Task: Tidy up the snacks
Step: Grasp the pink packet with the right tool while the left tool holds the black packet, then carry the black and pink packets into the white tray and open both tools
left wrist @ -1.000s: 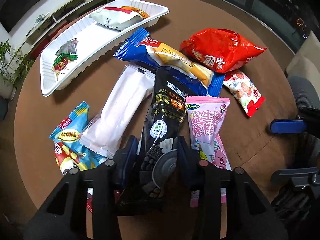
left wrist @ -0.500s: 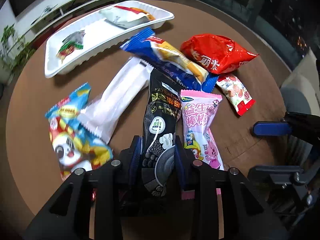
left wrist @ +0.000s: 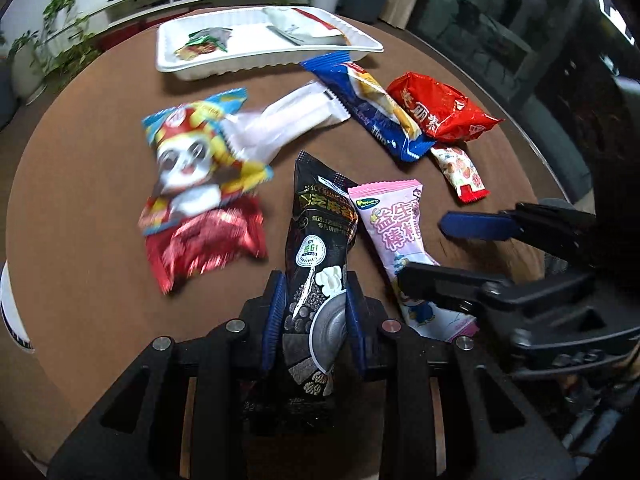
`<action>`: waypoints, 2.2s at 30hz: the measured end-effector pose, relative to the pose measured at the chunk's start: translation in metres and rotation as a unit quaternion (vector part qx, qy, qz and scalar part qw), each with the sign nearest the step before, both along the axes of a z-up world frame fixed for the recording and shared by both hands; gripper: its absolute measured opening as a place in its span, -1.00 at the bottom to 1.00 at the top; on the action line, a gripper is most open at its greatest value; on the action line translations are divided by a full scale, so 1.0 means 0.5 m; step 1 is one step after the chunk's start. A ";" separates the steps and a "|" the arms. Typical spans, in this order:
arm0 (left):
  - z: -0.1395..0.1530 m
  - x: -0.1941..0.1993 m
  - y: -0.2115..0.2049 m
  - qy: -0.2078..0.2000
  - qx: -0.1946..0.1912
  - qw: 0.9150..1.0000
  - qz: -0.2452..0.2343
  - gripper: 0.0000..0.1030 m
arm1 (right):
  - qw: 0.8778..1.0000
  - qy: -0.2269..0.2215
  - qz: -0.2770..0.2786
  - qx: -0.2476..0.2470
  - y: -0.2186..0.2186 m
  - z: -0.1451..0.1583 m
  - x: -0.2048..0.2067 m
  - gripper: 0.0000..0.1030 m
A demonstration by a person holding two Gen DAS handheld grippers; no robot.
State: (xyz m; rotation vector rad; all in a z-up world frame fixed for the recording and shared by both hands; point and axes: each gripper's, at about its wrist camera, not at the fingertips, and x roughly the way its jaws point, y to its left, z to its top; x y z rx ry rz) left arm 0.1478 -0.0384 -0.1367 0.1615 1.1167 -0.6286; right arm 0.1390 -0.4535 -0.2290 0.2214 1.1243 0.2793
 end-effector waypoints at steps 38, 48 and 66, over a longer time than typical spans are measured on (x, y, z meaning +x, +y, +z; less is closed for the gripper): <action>0.014 -0.033 0.022 -0.014 -0.020 0.999 0.024 -0.50 | 0.999 -0.038 0.020 -0.021 -0.053 0.029 -0.053 -0.54; 0.059 0.003 0.032 -0.009 -0.077 0.996 0.035 -0.50 | 0.998 -0.046 -0.016 0.039 -0.119 0.072 -0.021 -0.54; 0.255 0.255 0.055 -0.078 -0.138 0.984 0.080 -0.51 | 0.986 -0.101 -0.102 0.079 -0.308 0.198 0.152 -0.55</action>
